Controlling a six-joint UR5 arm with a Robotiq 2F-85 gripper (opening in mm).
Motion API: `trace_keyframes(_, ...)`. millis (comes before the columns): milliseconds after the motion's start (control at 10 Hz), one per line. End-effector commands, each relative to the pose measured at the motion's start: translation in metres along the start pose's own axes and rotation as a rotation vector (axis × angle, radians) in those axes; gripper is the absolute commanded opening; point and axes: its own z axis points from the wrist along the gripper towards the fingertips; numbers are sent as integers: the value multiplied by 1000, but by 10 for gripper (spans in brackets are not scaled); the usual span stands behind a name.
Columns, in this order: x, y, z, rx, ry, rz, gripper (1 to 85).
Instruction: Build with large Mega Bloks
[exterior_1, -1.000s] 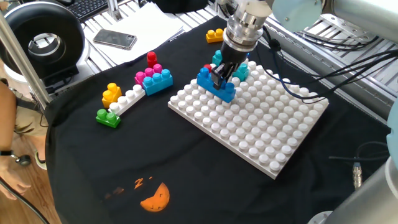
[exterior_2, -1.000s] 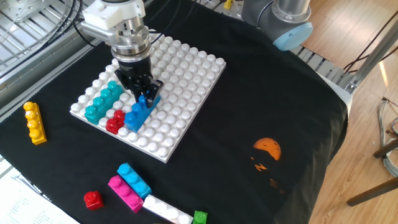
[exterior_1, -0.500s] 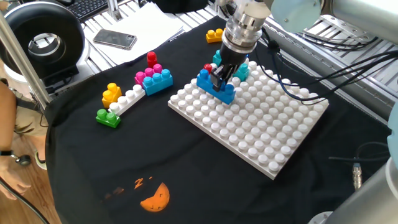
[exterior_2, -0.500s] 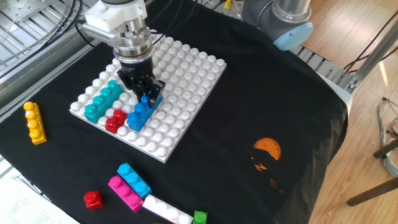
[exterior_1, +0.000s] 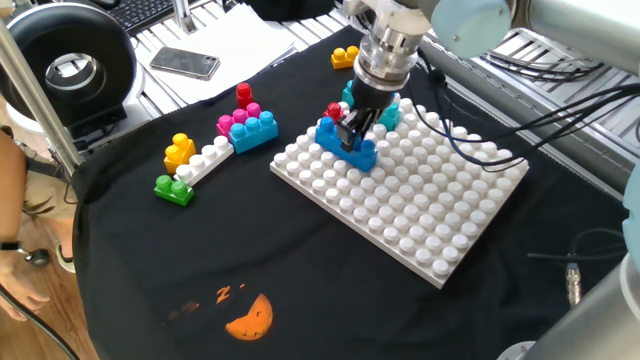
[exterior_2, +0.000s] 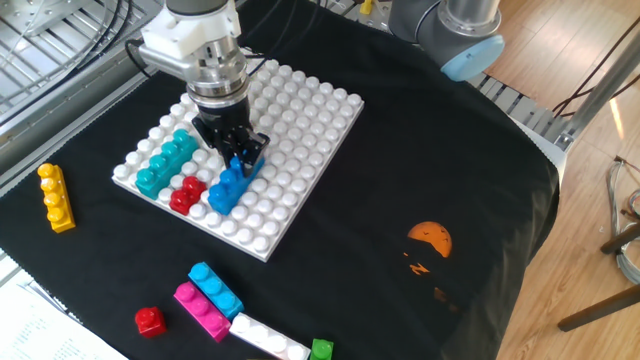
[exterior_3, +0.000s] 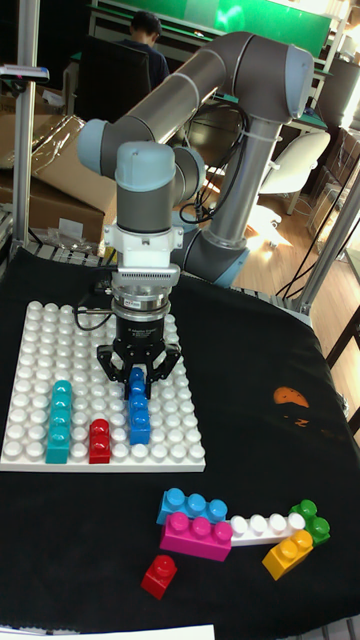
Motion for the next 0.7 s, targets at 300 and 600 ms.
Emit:
trace_keyframes(300, 0, -6, 10, -7, -11, -10, 13)
trace_keyframes(600, -2, -16, -14, -37, -14, -97, 603)
